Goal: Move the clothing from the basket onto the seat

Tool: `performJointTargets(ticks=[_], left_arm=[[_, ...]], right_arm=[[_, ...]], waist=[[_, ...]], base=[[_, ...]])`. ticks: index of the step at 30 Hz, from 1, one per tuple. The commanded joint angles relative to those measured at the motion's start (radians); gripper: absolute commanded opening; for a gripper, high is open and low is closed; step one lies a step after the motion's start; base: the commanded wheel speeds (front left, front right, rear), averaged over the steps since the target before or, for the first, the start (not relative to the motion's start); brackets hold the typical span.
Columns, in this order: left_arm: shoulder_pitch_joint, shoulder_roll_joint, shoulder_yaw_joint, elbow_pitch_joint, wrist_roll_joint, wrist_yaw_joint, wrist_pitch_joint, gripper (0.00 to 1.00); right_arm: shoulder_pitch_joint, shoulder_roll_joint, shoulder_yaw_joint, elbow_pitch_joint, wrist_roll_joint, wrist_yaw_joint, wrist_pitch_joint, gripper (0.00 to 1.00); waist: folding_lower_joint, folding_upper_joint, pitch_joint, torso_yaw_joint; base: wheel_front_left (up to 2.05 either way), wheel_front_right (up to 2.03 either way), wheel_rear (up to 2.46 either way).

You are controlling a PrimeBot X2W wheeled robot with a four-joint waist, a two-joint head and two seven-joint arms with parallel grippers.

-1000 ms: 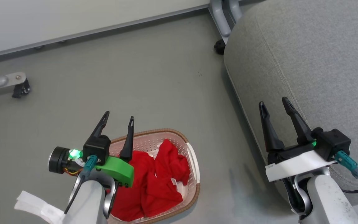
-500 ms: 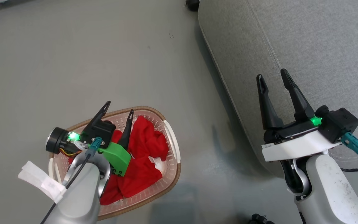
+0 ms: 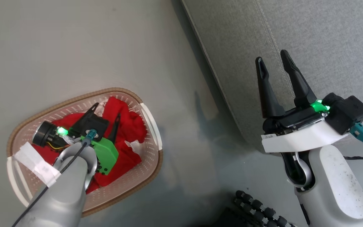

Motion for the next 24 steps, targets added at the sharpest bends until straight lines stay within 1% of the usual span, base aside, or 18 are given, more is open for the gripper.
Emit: performJointTargets(ticks=[1,6,11,16,20,24], left_arm=[[-0.029,0.011,-0.006,0.016,0.008,-0.003,-0.001,1.0],[-0.081,0.016,-0.031,0.111,0.013,-0.007,-0.001,1.0],[-0.144,0.013,-0.057,0.202,0.02,-0.009,-0.001,1.0],[-0.207,0.003,-0.076,0.269,0.019,-0.011,-0.001,1.0],[-0.254,0.008,-0.091,0.323,0.025,-0.011,0.003,1.0],[-0.287,0.017,-0.105,0.352,0.033,-0.002,0.013,1.0]], right_arm=[[-0.015,-0.001,0.004,-0.007,0.007,0.0,-0.005,1.0],[-0.019,-0.001,0.012,-0.02,0.019,0.0,-0.005,1.0],[-0.029,-0.001,0.013,-0.035,0.026,0.0,-0.005,1.0],[-0.039,-0.001,0.017,-0.044,0.034,0.0,-0.005,1.0],[-0.048,-0.002,0.024,-0.051,0.04,0.0,-0.005,1.0],[-0.052,-0.002,0.028,-0.06,0.046,0.0,-0.005,1.0]], waist=[[-0.0002,0.0108,0.06,-0.048],[-0.0002,0.0108,0.103,-0.064],[-0.0002,0.0108,0.155,-0.066],[-0.0002,0.0108,0.203,-0.063],[-0.0002,0.0108,0.233,-0.063],[-0.0002,0.0108,0.26,-0.065]], base=[[0.0,0.0,0.0],[0.0,0.0,0.0],[0.0,0.0,0.0],[0.0,0.0,0.0],[0.0,0.0,0.0],[0.0,0.0,0.0]])
